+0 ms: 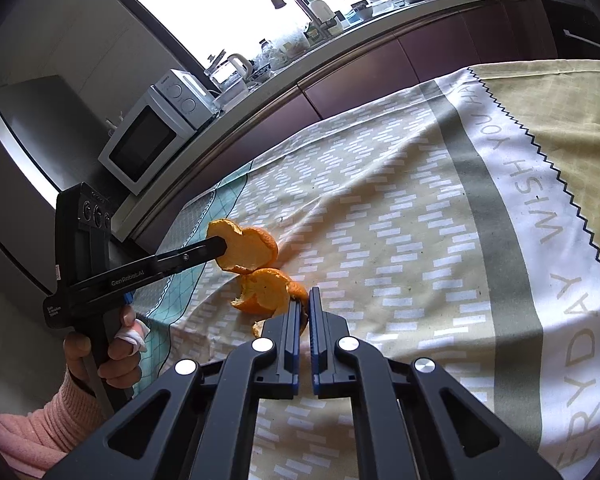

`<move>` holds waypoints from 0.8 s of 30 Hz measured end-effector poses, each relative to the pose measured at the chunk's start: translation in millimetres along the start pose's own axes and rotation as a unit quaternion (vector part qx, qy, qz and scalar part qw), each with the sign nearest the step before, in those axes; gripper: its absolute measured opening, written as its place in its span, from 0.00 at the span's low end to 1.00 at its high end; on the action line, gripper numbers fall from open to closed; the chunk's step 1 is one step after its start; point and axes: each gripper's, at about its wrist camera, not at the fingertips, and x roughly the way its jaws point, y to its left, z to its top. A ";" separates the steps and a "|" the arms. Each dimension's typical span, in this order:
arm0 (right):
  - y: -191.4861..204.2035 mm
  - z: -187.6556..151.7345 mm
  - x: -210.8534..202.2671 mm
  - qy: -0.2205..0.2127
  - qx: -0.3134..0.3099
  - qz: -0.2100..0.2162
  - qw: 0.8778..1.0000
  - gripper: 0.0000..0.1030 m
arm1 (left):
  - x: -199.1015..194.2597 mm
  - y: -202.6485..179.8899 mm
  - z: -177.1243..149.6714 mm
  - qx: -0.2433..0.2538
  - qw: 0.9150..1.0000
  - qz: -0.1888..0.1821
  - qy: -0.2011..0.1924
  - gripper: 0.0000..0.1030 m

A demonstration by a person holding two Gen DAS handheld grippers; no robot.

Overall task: Collect trash
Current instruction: 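Grasp one orange peel with the left tool while the right tool grasps the other peel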

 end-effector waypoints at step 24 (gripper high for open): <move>59.6 -2.5 -20.4 -0.026 -0.042 0.052 0.997 0.03 | -118.3 55.0 -57.3 -0.034 0.995 0.072 -0.065 0.06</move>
